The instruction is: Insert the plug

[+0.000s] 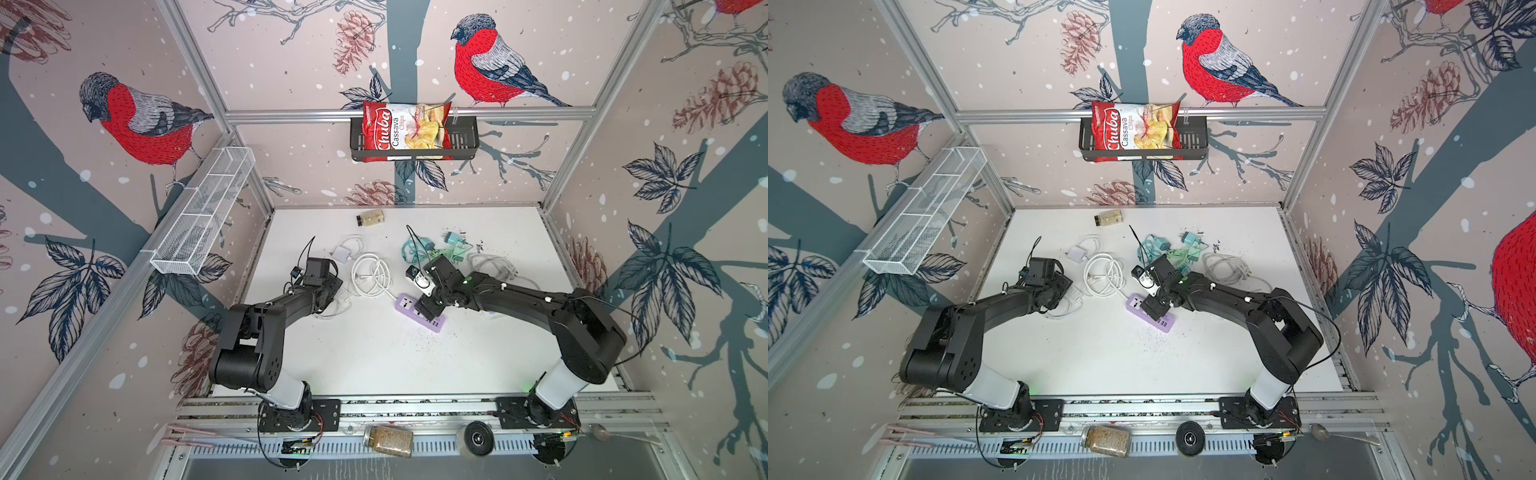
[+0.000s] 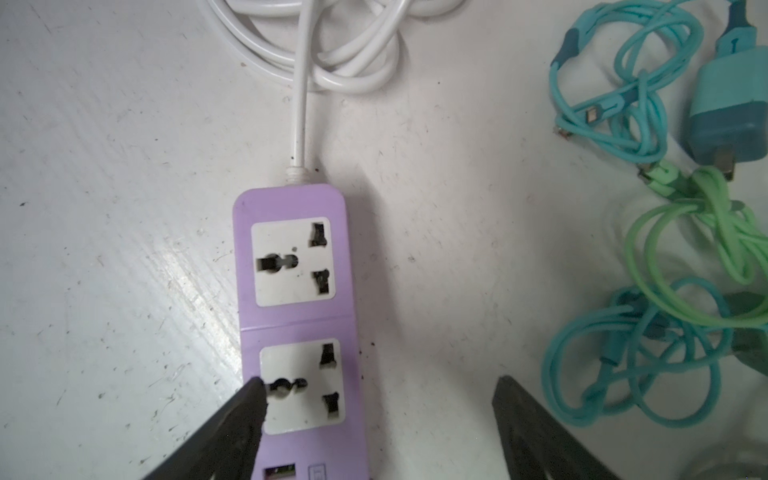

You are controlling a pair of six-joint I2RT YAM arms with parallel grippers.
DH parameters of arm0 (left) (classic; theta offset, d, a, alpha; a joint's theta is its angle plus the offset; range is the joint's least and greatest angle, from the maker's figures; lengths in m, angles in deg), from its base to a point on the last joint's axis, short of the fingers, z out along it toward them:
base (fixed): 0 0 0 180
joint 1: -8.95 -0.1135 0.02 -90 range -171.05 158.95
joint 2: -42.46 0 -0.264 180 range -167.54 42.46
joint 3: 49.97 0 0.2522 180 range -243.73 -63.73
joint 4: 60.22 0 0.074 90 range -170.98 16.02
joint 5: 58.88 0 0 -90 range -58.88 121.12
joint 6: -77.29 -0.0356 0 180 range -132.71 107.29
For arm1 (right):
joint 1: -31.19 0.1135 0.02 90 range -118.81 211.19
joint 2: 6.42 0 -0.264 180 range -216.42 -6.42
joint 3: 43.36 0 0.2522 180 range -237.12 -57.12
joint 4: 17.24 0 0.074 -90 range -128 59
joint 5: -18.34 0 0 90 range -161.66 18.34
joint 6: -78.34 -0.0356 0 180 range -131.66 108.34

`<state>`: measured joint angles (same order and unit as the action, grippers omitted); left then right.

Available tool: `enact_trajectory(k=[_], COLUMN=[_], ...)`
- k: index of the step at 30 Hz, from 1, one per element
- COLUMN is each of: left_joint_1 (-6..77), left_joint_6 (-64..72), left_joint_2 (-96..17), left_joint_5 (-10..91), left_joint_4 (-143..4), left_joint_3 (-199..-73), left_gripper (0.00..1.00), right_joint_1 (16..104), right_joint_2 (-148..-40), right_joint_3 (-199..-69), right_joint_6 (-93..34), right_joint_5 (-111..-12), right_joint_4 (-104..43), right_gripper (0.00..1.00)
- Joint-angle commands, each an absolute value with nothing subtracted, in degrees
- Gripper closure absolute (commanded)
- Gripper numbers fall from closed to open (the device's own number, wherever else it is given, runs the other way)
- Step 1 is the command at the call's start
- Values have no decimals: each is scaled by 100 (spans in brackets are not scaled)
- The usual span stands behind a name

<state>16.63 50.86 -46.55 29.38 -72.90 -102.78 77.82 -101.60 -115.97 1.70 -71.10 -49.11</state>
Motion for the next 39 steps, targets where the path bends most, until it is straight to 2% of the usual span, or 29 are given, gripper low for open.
enact_trajectory(k=[1, 6, 9, 14, 17, 22, 29, 39], left_joint_1=[1727, 1840, 1828, 1833, 1841, 1844, 1853, 1883], left_joint_6=[5345, 4524, 3702, 1913, 1399, 692, -86, -407], left_joint_2=[-4641, -4062, -3826, -4224, -4678, -5553, -6713, -6928], left_joint_5=[3122, 2859, 2732, 2590, 1882, 1159, 564, 1177], left_joint_4=[-7983, -9072, -9918, -11310, -11822, -11686, -12517, -12237], left_joint_3=[-10242, -10752, -11264, -12621, -13308, -14145, -14959, -14787], left_gripper=[30, 28, 22, 21, 22, 26, 38, 46], right_joint_1=[7796, 7754, 7740, 7739, 7737, 7760, 7823, 7859], right_joint_2=[-10116, -10119, -10126, -10121, -10120, -10144, -10104, -10135], right_joint_3=[-11548, -11496, -11480, -11451, -11451, -11519, -11530, -11556], right_joint_6=[130, 135, 133, 118, 116, 86, 62, 36], right_joint_5=[-7033, -7029, -7025, -6998, -6974, -6876, -7020, -7096], right_joint_4=[-4793, -4770, -4752, -4726, -4713, -4722, -4778, -4813], right_gripper=[13, 13, 13, 13, 13, 13, 13, 13])
